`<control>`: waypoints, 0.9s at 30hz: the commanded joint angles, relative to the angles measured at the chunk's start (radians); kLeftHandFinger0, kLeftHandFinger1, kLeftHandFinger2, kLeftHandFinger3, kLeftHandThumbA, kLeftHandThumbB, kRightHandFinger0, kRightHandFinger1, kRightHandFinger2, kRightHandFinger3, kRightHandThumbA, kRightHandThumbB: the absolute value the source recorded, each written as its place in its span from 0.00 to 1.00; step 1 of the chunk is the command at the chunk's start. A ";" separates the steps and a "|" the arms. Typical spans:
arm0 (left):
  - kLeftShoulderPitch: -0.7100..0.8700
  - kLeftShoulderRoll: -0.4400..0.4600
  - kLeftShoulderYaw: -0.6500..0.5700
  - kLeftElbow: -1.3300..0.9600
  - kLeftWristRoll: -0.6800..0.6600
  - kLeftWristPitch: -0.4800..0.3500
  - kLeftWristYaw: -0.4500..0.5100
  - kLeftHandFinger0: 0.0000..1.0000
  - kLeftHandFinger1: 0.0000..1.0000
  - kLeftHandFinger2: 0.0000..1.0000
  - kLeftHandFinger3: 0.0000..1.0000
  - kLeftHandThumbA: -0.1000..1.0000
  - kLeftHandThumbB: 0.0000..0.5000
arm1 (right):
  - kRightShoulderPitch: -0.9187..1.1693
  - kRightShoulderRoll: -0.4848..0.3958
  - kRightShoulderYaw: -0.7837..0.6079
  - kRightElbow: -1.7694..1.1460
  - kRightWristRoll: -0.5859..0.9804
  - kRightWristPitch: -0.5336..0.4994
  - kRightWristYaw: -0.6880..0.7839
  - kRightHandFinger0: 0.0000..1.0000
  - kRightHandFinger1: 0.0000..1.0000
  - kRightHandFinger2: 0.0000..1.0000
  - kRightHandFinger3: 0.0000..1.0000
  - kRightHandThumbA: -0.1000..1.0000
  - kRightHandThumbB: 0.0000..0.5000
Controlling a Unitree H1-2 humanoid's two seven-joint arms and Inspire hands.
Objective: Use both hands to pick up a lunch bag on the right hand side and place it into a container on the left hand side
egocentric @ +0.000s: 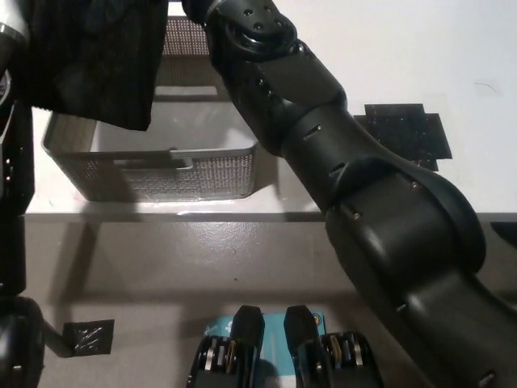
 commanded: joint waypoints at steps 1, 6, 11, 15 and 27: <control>-0.114 -0.015 -0.052 0.024 -0.002 -0.106 -0.039 1.00 1.00 1.00 1.00 1.00 0.51 | -0.123 0.053 -0.001 -0.048 -0.023 -0.090 0.060 1.00 1.00 1.00 1.00 1.00 0.33; -0.182 -0.037 -0.029 0.174 -0.058 -0.148 -0.054 1.00 1.00 1.00 1.00 1.00 0.50 | -0.154 0.025 -0.019 0.000 -0.020 -0.067 0.053 1.00 1.00 1.00 1.00 1.00 0.33; -0.259 0.050 -0.085 0.421 -0.007 -0.113 -0.129 1.00 1.00 1.00 1.00 1.00 0.50 | -0.133 -0.047 0.198 0.060 -0.266 -0.058 -0.175 1.00 1.00 1.00 1.00 1.00 0.22; -0.259 0.216 -0.047 0.577 -0.009 -0.157 -0.121 1.00 1.00 1.00 1.00 1.00 0.52 | -0.040 -0.161 0.235 0.013 -0.306 -0.169 -0.360 1.00 1.00 1.00 1.00 1.00 0.04; -0.083 0.411 0.097 0.420 -0.151 -0.128 -0.234 1.00 1.00 1.00 1.00 1.00 0.70 | 0.330 -0.387 0.119 -0.518 -0.244 -0.066 -0.182 1.00 1.00 1.00 1.00 1.00 0.23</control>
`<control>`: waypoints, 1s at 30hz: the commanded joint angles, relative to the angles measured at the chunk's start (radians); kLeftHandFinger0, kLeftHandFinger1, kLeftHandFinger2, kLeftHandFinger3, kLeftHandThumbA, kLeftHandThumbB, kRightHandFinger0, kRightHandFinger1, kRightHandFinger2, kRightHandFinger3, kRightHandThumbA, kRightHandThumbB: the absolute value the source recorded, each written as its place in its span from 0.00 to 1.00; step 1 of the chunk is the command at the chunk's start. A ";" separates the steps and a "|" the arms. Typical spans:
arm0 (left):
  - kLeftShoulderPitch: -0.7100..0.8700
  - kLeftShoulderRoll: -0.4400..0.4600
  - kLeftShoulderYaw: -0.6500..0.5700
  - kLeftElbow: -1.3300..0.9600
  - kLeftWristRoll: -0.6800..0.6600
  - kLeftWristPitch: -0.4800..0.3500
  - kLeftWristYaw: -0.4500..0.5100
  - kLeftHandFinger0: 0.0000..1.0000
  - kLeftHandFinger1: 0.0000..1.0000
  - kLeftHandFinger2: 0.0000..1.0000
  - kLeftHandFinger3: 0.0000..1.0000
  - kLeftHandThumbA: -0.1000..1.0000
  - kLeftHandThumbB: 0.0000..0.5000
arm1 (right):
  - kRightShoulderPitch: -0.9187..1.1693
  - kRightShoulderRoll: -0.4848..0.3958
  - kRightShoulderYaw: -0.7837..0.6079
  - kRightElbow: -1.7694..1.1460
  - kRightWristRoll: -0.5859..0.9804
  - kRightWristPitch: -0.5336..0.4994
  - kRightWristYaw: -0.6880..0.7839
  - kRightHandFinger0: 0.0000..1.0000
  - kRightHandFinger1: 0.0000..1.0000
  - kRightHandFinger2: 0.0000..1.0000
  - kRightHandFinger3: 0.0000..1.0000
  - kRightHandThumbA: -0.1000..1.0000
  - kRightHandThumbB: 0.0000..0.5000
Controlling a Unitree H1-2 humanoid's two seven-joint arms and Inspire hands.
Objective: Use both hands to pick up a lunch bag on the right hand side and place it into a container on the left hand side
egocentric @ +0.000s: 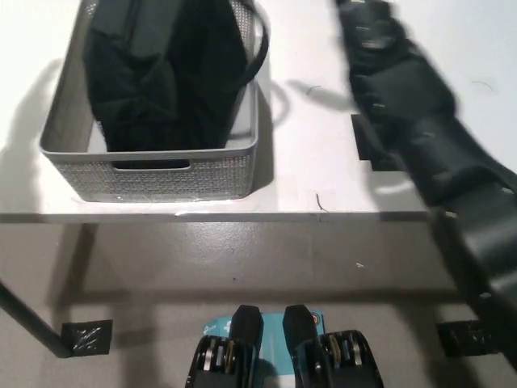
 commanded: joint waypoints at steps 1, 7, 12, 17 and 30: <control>0.021 0.113 0.076 -0.237 -0.111 -0.003 -0.107 1.00 1.00 1.00 1.00 1.00 0.69 | 0.120 -0.101 -0.045 -0.358 -0.034 0.003 0.027 1.00 1.00 1.00 1.00 1.00 0.21; 0.150 0.097 0.109 -0.523 -0.158 0.117 -0.113 1.00 1.00 1.00 1.00 1.00 0.55 | 0.271 -0.149 -0.051 -0.649 -0.017 0.111 0.095 1.00 1.00 1.00 1.00 1.00 0.41; 0.261 0.079 0.125 -0.769 -0.193 0.148 -0.109 1.00 1.00 1.00 1.00 1.00 0.62 | 0.378 -0.171 -0.076 -0.840 0.031 0.068 0.144 1.00 1.00 1.00 1.00 1.00 0.34; 0.437 0.018 0.172 -1.135 -0.272 0.183 -0.069 1.00 1.00 1.00 1.00 1.00 0.61 | 0.509 -0.155 -0.101 -1.142 0.097 0.075 0.142 1.00 1.00 1.00 1.00 1.00 0.40; 1.045 -0.326 0.091 -1.481 -0.233 -0.150 -0.040 1.00 1.00 1.00 1.00 1.00 0.52 | 1.096 -0.019 0.011 -1.596 0.136 -0.032 0.108 1.00 1.00 1.00 1.00 1.00 0.33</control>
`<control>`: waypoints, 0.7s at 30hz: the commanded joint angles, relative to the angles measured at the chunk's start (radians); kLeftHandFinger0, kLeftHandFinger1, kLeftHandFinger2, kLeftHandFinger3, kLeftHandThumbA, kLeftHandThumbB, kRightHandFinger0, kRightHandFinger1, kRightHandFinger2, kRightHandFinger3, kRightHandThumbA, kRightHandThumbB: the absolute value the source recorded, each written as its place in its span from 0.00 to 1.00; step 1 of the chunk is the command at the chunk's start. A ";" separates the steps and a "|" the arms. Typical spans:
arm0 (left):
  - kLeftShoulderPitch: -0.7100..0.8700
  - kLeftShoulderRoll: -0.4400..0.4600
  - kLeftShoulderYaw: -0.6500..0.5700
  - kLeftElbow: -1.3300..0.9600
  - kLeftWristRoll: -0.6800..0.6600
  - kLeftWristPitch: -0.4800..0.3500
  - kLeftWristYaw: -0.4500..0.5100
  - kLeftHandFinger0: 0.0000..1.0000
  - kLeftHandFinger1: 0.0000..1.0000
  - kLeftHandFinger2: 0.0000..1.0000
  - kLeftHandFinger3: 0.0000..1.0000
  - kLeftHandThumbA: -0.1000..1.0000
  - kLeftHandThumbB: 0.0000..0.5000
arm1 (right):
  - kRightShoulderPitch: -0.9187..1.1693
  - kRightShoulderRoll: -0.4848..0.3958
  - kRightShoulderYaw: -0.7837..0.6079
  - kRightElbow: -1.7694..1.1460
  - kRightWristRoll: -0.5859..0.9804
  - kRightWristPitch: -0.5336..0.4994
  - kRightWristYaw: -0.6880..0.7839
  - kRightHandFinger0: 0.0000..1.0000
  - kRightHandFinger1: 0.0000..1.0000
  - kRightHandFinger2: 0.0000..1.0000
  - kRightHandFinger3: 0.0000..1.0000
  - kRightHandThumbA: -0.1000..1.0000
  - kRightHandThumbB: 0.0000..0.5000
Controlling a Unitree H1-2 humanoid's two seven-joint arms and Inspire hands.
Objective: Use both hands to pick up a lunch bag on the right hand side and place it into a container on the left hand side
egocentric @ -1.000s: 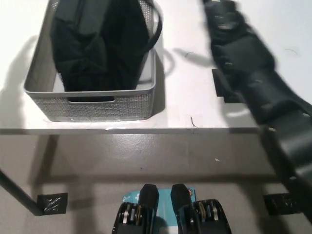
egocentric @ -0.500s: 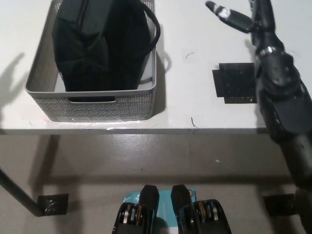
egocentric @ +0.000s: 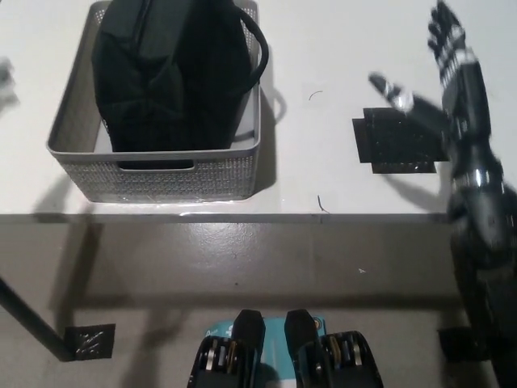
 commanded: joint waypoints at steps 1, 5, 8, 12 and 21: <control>0.322 -0.153 -0.006 -0.439 -0.118 -0.239 0.002 1.00 1.00 1.00 1.00 1.00 0.52 | 0.329 0.067 0.047 -0.534 0.106 -0.101 0.058 1.00 1.00 1.00 1.00 1.00 0.37; 0.389 -0.198 -0.052 -0.401 -0.079 -0.276 -0.027 1.00 1.00 1.00 1.00 1.00 0.49 | 0.475 0.094 0.078 -0.450 0.116 -0.147 0.087 1.00 1.00 1.00 1.00 1.00 0.31; 0.418 -0.233 -0.098 -0.351 -0.062 -0.298 -0.044 1.00 1.00 1.00 1.00 1.00 0.47 | 0.534 0.093 0.115 -0.320 0.029 -0.240 0.119 1.00 1.00 1.00 1.00 1.00 0.36; 0.446 -0.252 -0.172 -0.253 -0.009 -0.348 -0.075 1.00 1.00 1.00 1.00 1.00 0.32 | 0.570 0.143 0.144 -0.182 0.093 -0.239 0.168 1.00 1.00 1.00 1.00 1.00 0.39; 0.449 -0.312 -0.312 -0.029 0.094 -0.393 -0.038 1.00 1.00 1.00 1.00 1.00 0.16 | 0.568 0.248 0.153 0.077 0.054 -0.301 0.194 1.00 1.00 1.00 1.00 1.00 0.20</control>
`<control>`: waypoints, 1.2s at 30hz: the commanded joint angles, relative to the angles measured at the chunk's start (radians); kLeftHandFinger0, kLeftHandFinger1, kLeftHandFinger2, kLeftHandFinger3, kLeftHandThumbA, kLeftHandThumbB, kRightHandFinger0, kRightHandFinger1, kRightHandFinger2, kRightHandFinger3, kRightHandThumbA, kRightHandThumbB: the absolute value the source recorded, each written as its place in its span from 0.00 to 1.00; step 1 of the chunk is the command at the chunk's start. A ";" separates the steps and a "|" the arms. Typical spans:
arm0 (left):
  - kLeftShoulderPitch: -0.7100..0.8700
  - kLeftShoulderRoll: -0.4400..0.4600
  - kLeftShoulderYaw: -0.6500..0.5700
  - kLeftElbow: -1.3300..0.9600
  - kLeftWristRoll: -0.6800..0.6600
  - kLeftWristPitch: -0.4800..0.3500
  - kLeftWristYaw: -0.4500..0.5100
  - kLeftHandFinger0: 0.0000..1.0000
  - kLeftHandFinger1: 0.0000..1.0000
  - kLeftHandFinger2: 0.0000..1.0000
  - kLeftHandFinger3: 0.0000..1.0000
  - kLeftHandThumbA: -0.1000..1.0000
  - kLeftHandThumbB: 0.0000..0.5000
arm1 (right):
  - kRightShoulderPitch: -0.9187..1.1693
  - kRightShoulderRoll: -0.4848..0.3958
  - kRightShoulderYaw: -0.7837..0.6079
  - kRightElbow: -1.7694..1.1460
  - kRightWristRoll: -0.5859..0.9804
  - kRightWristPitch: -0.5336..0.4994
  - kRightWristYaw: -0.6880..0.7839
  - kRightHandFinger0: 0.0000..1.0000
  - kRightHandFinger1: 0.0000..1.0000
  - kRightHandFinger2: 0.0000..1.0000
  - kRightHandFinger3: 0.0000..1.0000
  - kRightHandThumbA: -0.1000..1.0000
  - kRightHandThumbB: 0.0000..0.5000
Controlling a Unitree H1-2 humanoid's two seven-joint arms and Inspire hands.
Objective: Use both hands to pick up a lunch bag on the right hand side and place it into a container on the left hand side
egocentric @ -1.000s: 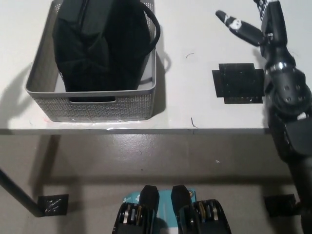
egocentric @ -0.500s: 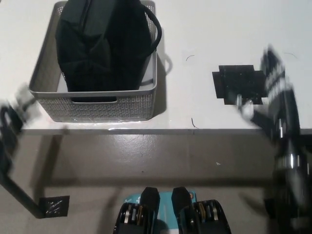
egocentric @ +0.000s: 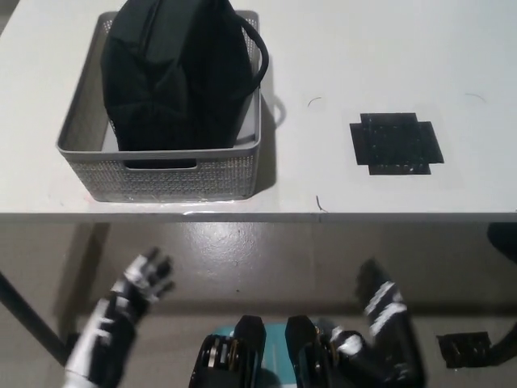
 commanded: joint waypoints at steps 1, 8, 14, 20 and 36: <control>-0.011 -0.014 -0.047 0.070 0.052 -0.106 -0.006 1.00 1.00 1.00 1.00 1.00 0.16 | -0.032 0.028 0.009 0.040 -0.014 -0.127 0.064 1.00 1.00 1.00 1.00 1.00 0.20; -0.013 0.000 -0.099 0.176 0.087 -0.160 -0.015 1.00 1.00 1.00 1.00 1.00 0.17 | -0.042 0.040 0.004 0.080 -0.028 -0.127 0.078 1.00 1.00 1.00 1.00 1.00 0.18; -0.019 0.010 -0.108 0.182 0.095 -0.172 -0.004 1.00 1.00 1.00 1.00 1.00 0.18 | -0.047 0.039 0.002 0.078 -0.035 -0.122 0.087 1.00 1.00 1.00 1.00 1.00 0.17; -0.028 0.010 -0.102 0.169 0.090 -0.158 -0.002 1.00 1.00 1.00 1.00 1.00 0.21 | -0.065 0.036 0.001 0.079 -0.033 -0.112 0.103 1.00 1.00 1.00 1.00 1.00 0.13; -0.042 0.009 -0.098 0.175 0.095 -0.173 0.001 1.00 1.00 1.00 1.00 1.00 0.17 | -0.082 0.031 -0.008 0.071 -0.037 -0.088 0.120 1.00 1.00 1.00 1.00 0.94 0.06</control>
